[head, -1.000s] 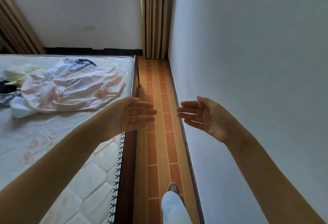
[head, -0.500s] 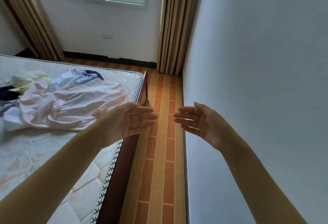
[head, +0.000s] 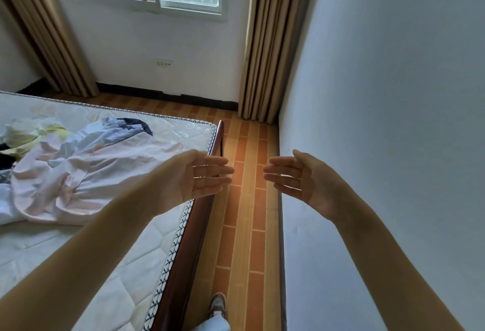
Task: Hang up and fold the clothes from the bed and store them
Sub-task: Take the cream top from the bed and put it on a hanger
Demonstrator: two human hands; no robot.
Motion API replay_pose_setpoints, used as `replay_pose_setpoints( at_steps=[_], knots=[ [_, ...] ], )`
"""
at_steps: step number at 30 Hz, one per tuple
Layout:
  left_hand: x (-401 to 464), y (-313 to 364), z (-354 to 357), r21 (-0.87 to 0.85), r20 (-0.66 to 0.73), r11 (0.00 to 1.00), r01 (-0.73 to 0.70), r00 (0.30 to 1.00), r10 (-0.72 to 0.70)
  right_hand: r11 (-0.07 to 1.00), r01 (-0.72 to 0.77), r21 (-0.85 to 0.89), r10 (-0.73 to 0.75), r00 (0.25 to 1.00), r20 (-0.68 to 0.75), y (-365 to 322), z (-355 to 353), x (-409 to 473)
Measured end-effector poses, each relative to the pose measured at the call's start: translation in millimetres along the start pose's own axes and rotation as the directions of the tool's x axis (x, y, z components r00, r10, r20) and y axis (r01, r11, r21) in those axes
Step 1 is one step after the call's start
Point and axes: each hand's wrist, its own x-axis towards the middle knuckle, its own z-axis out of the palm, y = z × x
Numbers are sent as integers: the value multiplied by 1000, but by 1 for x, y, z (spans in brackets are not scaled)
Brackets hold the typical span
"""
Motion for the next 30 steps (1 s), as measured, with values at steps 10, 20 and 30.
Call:
replay_pose_setpoints(
  at_steps=[10,20,30],
  knots=[
    [113,96,-56,48,14,999,-7,1000,6,999,34,13,-34,999,-38,-76,7,124],
    [218,135,-84,39,-4,998,49,999,-49,999,-36,30,37,999,-21,-104,-14,240],
    [362,216,-53,98,-12,995,17,1000,-16,995,-18,101,16,1000,13,-168,-83,375]
  ],
)
